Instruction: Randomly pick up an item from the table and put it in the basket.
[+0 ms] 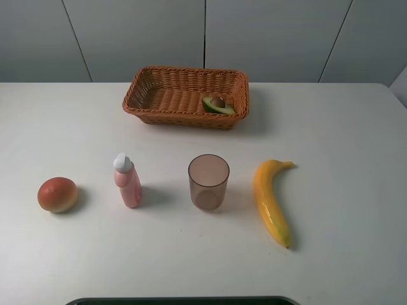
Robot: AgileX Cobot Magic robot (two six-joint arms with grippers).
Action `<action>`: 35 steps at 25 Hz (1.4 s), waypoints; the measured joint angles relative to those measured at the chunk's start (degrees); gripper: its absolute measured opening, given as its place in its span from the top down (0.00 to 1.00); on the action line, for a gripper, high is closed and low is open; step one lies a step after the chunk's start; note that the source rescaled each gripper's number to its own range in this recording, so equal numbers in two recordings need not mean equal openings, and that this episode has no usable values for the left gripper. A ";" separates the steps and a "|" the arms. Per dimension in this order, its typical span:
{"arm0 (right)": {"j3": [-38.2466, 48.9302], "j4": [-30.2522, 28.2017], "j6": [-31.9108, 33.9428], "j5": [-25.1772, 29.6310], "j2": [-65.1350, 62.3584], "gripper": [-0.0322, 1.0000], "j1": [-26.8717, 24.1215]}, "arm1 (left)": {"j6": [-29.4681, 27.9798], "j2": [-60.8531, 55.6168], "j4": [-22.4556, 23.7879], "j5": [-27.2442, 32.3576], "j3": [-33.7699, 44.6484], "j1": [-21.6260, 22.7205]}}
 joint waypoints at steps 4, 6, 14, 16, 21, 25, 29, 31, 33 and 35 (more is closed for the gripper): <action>0.00 0.00 0.00 0.00 0.00 0.00 0.00 | 0.00 0.00 0.00 0.00 0.00 0.00; 0.00 0.00 0.00 0.00 0.00 0.00 0.00 | 0.00 0.00 0.00 0.00 0.00 0.00; 0.00 0.00 0.00 0.00 0.00 0.00 0.00 | 0.00 0.00 0.00 0.00 0.00 0.00; 0.00 0.00 0.00 0.00 0.00 0.00 0.00 | 0.00 0.00 0.00 0.00 0.00 0.00; 0.00 0.00 0.00 0.00 0.00 0.00 0.00 | 0.00 0.00 0.00 0.00 0.00 0.00; 0.00 0.00 0.00 0.00 0.00 0.00 0.00 | 0.00 0.00 0.00 0.00 0.00 0.00; 0.00 0.00 0.00 0.00 0.00 0.00 0.00 | 0.00 0.00 0.00 0.00 0.00 0.00; 0.00 0.00 0.00 0.00 0.00 0.00 0.00 | 0.00 0.00 0.00 0.00 0.00 0.00; 0.00 0.00 0.00 0.00 0.00 0.00 0.00 | 0.00 0.00 0.00 0.00 0.00 0.00; 0.00 0.00 0.00 0.00 0.00 0.00 0.00 | 0.00 0.00 0.00 0.00 0.00 0.00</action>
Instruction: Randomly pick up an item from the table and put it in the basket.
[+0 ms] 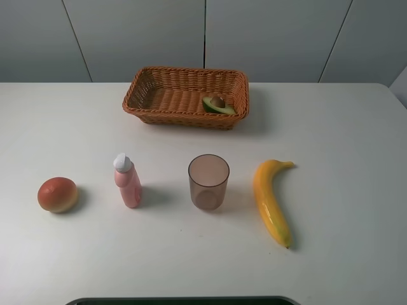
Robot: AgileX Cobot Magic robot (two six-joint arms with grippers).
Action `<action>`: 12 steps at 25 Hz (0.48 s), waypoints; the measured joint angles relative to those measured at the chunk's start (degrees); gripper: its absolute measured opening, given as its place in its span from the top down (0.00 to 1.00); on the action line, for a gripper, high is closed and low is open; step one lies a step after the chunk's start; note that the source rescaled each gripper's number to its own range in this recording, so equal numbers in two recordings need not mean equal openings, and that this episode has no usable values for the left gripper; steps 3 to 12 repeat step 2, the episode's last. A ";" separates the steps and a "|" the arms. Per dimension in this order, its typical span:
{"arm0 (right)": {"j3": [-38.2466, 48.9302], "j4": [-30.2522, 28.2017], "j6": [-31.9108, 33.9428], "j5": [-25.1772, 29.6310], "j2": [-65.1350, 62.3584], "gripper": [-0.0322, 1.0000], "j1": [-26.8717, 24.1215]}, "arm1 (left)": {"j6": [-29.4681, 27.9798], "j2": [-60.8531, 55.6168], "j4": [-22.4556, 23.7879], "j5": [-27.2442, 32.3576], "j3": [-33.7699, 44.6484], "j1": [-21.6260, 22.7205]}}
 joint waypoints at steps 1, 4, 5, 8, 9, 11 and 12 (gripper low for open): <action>0.00 0.00 0.00 0.00 0.00 0.00 0.00 | 0.00 0.00 0.00 0.00 0.00 0.00; 0.00 0.00 0.00 0.00 0.00 0.00 0.00 | 0.00 0.00 0.00 0.00 0.00 0.00; 0.00 0.00 0.00 0.00 0.00 0.00 0.00 | 0.00 0.00 0.00 0.00 0.00 0.00; 0.00 0.00 0.00 0.00 0.00 0.00 0.00 | 0.00 0.00 0.00 0.00 0.00 0.00; 0.00 0.00 0.00 0.00 0.00 0.00 0.00 | 0.00 0.00 0.00 0.00 0.00 0.00; 0.00 0.00 0.00 0.00 0.00 0.00 0.00 | 0.00 0.00 0.00 0.00 0.00 0.00; 0.00 0.00 0.00 0.00 0.00 0.00 0.00 | 0.00 0.00 0.00 0.00 0.00 0.00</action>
